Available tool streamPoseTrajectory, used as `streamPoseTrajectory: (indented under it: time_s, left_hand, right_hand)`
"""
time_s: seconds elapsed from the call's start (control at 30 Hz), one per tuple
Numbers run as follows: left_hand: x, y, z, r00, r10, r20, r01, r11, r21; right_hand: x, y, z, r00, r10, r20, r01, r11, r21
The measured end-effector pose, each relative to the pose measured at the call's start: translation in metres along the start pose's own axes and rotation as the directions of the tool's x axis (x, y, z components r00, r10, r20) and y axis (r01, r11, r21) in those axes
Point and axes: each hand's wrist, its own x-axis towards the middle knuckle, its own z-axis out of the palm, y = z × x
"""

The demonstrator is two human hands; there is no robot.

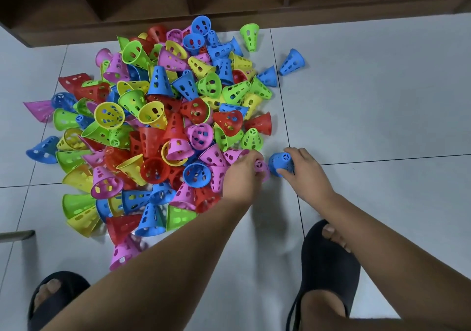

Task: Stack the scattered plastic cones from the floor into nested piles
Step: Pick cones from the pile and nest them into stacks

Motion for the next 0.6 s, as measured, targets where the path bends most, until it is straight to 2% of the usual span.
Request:
streamPoseTrajectory:
  time_s: [0.1, 0.2, 0.3, 0.43, 0.6]
  left_hand:
    - [-0.001, -0.004, -0.003, 1.000, 0.007, 0.001, -0.007, 1.000, 0.009]
    - [-0.018, -0.016, -0.014, 0.996, 0.050, -0.070, -0.054, 0.997, -0.051]
    - [-0.045, -0.041, -0.034, 0.990, 0.066, -0.127, -0.066, 0.998, 0.001]
    - [-0.081, -0.077, -0.062, 0.986, -0.011, -0.164, 0.027, 0.995, 0.099]
    - [-0.111, -0.112, -0.078, 0.973, -0.040, -0.229, 0.093, 0.970, 0.223]
  right_hand:
    - [-0.011, -0.004, -0.002, 0.998, 0.015, -0.058, -0.013, 0.999, 0.038]
    - [-0.023, -0.020, -0.004, 0.963, -0.132, -0.235, 0.132, 0.991, -0.018]
    - [-0.032, -0.049, -0.003, 0.916, -0.271, -0.297, 0.271, 0.962, -0.041]
    - [-0.037, -0.088, 0.013, 0.881, -0.416, -0.225, 0.425, 0.905, -0.012]
    - [-0.038, -0.106, 0.045, 0.849, -0.528, -0.003, 0.528, 0.849, -0.025]
